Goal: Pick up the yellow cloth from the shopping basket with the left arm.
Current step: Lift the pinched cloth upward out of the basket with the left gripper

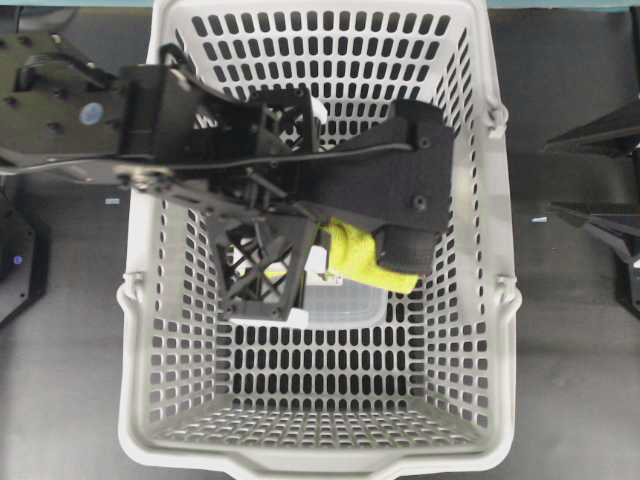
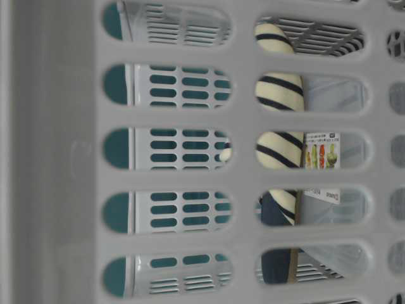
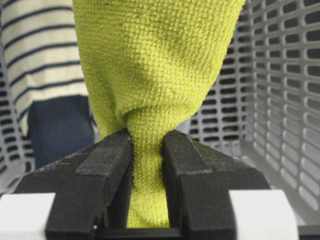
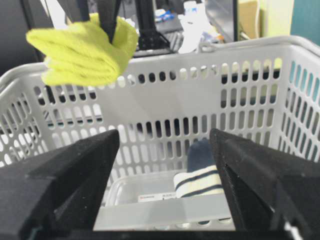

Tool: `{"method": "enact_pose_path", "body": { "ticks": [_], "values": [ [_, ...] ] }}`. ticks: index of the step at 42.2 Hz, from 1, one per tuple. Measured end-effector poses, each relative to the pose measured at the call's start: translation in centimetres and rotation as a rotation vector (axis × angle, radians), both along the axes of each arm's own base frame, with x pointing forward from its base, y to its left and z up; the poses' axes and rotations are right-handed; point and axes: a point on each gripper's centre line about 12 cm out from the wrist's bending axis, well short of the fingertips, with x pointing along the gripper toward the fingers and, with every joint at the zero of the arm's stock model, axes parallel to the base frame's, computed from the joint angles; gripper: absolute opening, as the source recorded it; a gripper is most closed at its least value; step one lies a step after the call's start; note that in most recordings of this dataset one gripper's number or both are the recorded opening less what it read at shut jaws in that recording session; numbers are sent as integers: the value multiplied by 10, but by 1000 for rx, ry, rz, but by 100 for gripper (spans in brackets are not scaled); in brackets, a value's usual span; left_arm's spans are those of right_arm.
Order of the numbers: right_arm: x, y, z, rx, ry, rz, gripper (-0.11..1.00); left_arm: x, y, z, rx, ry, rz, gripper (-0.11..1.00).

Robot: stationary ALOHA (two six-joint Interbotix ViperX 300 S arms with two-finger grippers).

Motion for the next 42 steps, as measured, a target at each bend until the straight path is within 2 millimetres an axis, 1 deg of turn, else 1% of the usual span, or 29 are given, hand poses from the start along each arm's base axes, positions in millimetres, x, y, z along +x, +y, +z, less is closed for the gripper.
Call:
{"method": "enact_pose_path", "body": {
  "ticks": [3,9,15,26,34,42],
  "values": [
    [0,0,0,-2,0,0,70,0,4,-1,1,8,10,15],
    [0,0,0,-2,-1,0,70,-3,3,-2,3,33,9,15],
    [0,0,0,-2,-1,2,70,-7,4,1,1,53,18,15],
    [0,0,-2,-1,5,2,71,-7,4,6,0,64,23,15],
    [-1,0,-2,-3,5,0,71,-9,4,4,1,95,27,15],
    [-1,0,-2,0,3,0,71,-10,4,12,0,78,27,15]
  ]
}}
